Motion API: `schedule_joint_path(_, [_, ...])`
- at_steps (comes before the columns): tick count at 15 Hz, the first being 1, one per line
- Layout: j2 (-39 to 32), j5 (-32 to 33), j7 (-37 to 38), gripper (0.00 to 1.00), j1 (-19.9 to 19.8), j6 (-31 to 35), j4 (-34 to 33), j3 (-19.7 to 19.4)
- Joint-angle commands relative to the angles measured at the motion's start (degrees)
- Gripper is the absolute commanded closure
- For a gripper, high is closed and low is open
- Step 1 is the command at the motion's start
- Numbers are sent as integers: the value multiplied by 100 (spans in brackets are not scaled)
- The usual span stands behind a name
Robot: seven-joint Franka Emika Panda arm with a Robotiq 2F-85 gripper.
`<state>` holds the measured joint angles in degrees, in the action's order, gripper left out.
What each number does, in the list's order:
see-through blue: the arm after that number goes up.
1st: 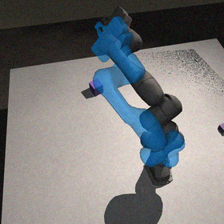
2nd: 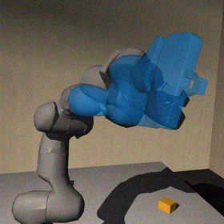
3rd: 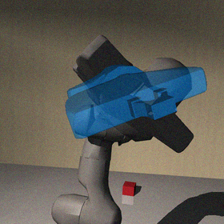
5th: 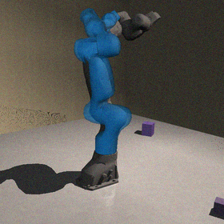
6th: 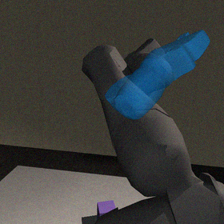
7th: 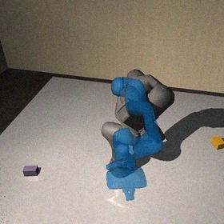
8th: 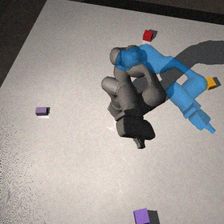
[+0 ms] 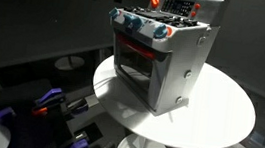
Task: Push the top right button on the toy stove
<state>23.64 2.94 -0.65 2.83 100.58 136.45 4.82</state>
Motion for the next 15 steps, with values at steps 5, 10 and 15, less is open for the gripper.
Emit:
schedule_joint_path(5, [-14, 80, 73, 0, 23, 42, -50, -15])
schedule_joint_path(10, [-150, 293, 117, 0, -36, 415, -515, -7])
schedule_joint_path(15, [-381, 776, 237, 0, -186, 932, -1018, -24])
